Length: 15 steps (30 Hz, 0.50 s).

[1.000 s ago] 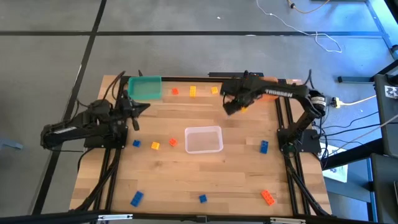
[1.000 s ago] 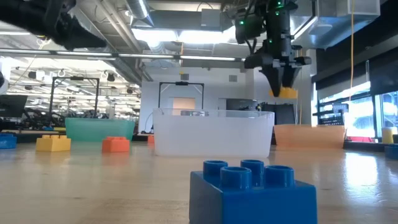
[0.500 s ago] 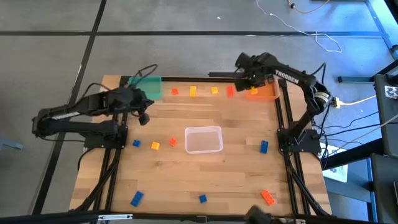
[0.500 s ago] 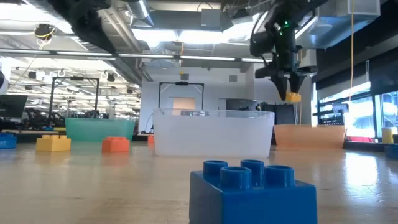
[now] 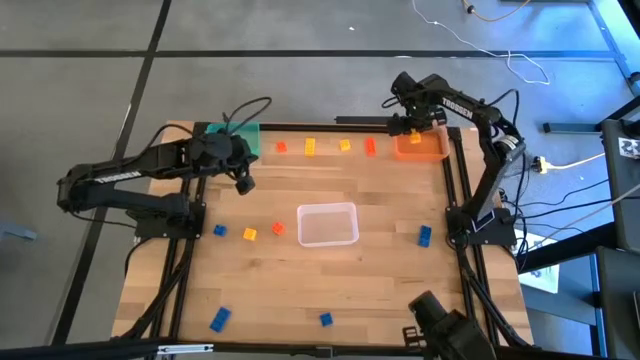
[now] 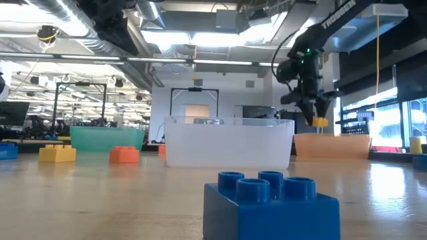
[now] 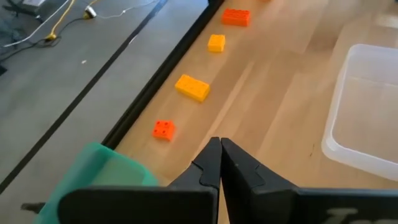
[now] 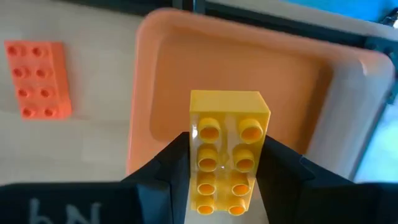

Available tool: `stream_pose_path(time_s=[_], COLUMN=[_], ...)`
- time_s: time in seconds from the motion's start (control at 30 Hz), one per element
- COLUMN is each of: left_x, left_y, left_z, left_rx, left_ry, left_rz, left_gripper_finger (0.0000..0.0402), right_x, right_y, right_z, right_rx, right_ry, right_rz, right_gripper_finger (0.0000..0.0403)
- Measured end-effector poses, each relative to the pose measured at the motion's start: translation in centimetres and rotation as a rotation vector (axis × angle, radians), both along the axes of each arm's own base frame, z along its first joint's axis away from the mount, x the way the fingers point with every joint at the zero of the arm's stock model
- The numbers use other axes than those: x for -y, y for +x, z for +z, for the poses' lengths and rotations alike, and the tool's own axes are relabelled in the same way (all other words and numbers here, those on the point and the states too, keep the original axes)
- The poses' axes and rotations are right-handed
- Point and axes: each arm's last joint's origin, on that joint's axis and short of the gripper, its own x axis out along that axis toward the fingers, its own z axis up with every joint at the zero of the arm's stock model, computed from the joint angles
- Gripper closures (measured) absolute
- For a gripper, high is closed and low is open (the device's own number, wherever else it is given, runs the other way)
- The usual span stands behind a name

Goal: Sort & place blocks by color
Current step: Put the bottom right yellow game piece into the orange bin

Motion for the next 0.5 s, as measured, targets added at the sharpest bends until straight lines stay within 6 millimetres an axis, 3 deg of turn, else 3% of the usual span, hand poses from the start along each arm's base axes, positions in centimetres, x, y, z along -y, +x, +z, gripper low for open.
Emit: stream_pose_path(time_s=[0.33, 0.5], left_x=[-0.1, -0.1], left_y=[0.0, 0.0], left_z=[0.0, 0.0], left_rx=[0.018, 0.019], left_ry=[-0.008, -0.008], left_rz=[0.05, 0.051], left_gripper_finger=[0.0401, 0.0401], right_x=[1.8, 1.9], right_y=[0.7, 0.8], right_z=[-3.9, -4.5], right_rx=[0.008, -0.001], right_ry=[0.073, 0.086], right_rz=[0.028, 0.027], right_gripper_finger=[0.0258, 0.0196])
